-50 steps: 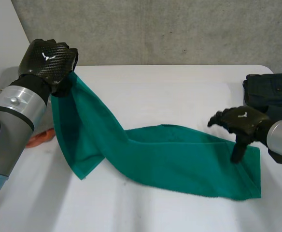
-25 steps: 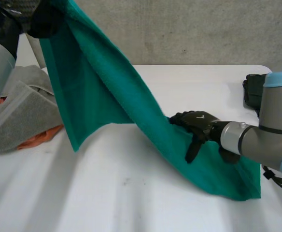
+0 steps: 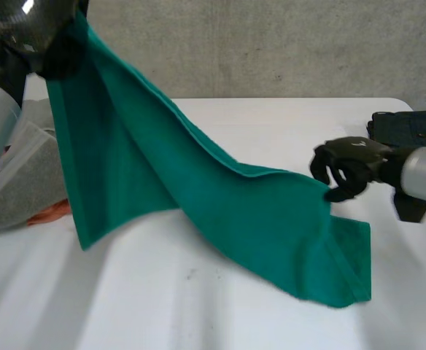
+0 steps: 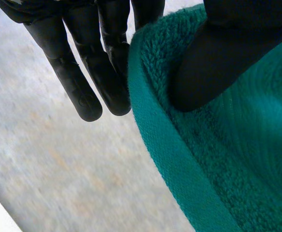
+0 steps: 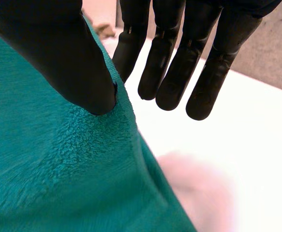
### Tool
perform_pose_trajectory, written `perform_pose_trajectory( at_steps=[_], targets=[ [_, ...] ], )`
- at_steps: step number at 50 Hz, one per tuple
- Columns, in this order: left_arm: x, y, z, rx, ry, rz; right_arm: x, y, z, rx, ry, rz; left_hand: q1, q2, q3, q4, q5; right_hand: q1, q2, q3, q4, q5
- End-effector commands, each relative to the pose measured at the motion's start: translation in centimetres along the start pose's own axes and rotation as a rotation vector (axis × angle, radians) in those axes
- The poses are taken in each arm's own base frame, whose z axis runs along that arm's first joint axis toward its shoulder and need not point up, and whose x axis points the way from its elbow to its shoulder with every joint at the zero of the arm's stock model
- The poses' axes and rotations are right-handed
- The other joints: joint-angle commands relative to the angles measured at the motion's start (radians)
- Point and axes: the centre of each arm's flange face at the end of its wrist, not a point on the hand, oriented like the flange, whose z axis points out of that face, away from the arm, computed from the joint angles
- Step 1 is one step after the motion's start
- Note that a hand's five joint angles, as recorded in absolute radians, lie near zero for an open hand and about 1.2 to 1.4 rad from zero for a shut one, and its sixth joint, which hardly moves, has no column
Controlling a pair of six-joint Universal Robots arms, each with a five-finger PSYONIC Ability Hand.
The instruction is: Fold the laundry.
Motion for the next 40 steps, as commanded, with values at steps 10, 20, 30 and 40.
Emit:
perform_pose_trajectory(
  at_steps=[10,20,30,40],
  targets=[
    [5.6,12.0,0.3,-0.33,0.177,-0.038,-0.8,4.2,-1.4,-0.185,0.028,-0.255,0.241,0.196,0.201,0.194,0.242,0.332,0.216,0.212,0.211,0.242],
    [2.5,4.6,12.4,0.169,-0.021,-0.002,0.8,-7.1,2.0,0.339,0.296,-0.336,0.241,0.196,0.201,0.194,0.242,0.332,0.216,0.212,0.211,0.242],
    [-1.5,-3.0,15.0,0.544,-0.173,-0.066,0.0,-16.0,-3.0,0.764,0.534,-0.426,0.241,0.196,0.201,0.194,0.242,0.332,0.216,0.212,0.211,0.242],
    [0.6,6.4,8.9,0.208,-0.078,-0.145,-3.4,-9.0,-3.8,0.502,0.372,-0.426,0.241,0.196,0.201,0.194,0.242,0.332,0.216,0.212,0.211,0.242]
  ],
)
